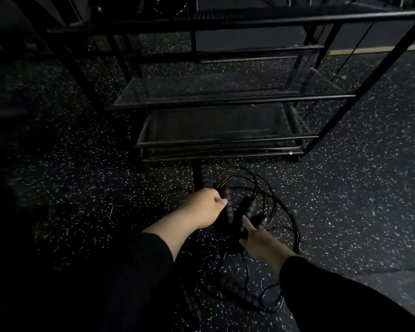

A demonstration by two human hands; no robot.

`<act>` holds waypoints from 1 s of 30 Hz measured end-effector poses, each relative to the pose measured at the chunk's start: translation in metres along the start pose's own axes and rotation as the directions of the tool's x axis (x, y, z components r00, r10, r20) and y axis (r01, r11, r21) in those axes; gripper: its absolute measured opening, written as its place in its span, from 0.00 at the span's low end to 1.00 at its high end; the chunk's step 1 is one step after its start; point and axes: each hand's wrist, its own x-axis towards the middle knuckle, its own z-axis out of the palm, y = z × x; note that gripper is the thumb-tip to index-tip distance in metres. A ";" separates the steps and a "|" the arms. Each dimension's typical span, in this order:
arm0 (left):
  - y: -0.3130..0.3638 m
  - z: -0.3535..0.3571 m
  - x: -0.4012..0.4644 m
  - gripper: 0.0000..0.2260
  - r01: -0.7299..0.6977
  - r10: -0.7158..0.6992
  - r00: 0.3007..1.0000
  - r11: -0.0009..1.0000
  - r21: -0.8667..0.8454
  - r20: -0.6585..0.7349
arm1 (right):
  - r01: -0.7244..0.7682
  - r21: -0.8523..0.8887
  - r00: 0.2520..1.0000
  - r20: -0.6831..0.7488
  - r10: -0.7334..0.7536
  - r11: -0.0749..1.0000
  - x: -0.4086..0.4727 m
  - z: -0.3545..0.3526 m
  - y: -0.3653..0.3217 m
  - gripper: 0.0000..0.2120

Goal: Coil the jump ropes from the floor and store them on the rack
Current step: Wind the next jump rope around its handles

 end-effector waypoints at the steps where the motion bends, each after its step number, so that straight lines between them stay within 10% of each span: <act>1: -0.004 0.002 0.002 0.14 0.007 -0.007 1.000 1.000 0.006 0.002 | -0.006 -0.029 0.999 0.043 0.007 1.000 -0.002 0.002 -0.006 0.36; 16: -0.018 0.012 0.012 0.14 -0.009 0.009 1.000 1.000 -0.016 -0.010 | -0.188 0.321 0.942 -0.209 0.263 0.928 0.028 0.015 0.016 0.13; 24: -0.012 0.005 0.008 0.13 -0.017 0.017 1.000 1.000 -0.009 0.006 | -0.215 0.723 0.869 -0.165 0.466 0.657 0.021 0.014 -0.005 0.25; 30: -0.003 -0.014 -0.004 0.08 -0.056 0.056 0.996 0.998 0.010 -0.065 | 0.035 0.664 0.937 -0.283 0.207 0.747 -0.037 -0.017 -0.028 0.08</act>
